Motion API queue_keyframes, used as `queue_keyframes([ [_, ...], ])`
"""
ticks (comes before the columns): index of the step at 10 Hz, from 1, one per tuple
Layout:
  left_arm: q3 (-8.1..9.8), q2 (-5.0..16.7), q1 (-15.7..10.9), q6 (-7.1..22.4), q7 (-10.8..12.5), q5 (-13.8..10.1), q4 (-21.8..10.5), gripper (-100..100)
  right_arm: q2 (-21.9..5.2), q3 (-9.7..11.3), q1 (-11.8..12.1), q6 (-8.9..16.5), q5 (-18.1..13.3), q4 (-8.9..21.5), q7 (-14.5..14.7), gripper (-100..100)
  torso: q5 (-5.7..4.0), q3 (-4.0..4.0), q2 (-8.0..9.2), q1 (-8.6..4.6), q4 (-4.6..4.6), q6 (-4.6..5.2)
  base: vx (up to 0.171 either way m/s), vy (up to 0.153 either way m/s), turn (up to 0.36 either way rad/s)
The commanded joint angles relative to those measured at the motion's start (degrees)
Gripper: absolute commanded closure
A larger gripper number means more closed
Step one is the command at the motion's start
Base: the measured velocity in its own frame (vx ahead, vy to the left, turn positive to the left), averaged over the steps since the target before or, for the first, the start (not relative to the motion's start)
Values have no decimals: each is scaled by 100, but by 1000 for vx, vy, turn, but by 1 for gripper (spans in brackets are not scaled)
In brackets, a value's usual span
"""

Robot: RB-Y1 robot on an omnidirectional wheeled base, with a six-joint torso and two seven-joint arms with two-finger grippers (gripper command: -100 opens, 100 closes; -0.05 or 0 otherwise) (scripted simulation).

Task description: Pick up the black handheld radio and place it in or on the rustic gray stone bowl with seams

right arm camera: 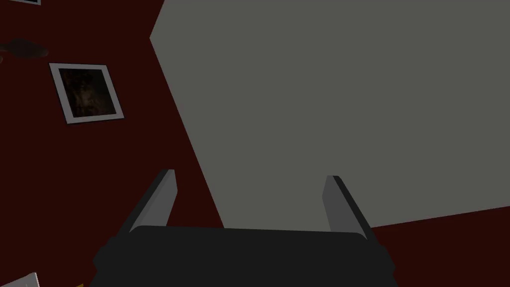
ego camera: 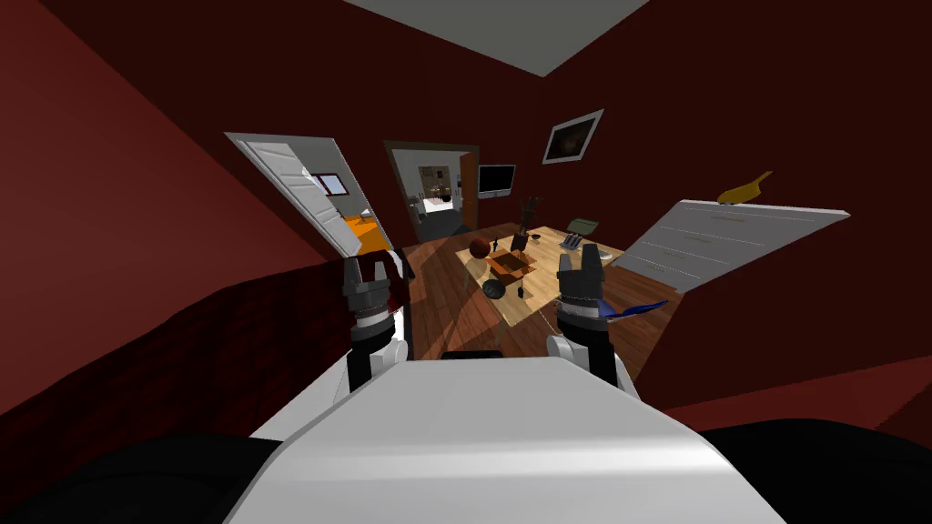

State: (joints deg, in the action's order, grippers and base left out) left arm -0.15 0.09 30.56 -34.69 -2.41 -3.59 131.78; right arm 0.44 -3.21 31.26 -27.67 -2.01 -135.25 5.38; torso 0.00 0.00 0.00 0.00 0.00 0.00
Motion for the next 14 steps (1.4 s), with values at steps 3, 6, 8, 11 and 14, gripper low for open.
queue_keyframes([
  [3, -1, 0, -1, 0, 0, 0, 0, 0, -376, -49, -71, 15, -175, 400, -24, -100, 2, 20, 36, 9, 7, -1, -97, 24, 68],
  [6, 0, 0, -1, 0, 0, 0, 0, 0, -577, -87, -130, 29, -319, 734, -32, -100, 2, 18, 30, 8, 7, 1, -73, 24, 61],
  [8, 0, 0, -1, 0, 0, 0, 0, 0, -780, -129, -204, 49, -497, 1084, -29, -100, 1, 14, 25, 3, 6, -1, -73, 16, 132],
  [11, 0, 0, -1, 0, 0, 0, 0, 0, -990, -172, -288, 74, -702, 1511, -10, -100, 0, 11, 18, -2, 4, -1, -53, 4, 97],
  [14, 0, 0, -1, 0, 0, 0, 0, 0, -1097, -193, -334, 89, -813, 1893, 8, -100, -1, 10, 16, -3, 4, -1, -40, 1, 74],
])
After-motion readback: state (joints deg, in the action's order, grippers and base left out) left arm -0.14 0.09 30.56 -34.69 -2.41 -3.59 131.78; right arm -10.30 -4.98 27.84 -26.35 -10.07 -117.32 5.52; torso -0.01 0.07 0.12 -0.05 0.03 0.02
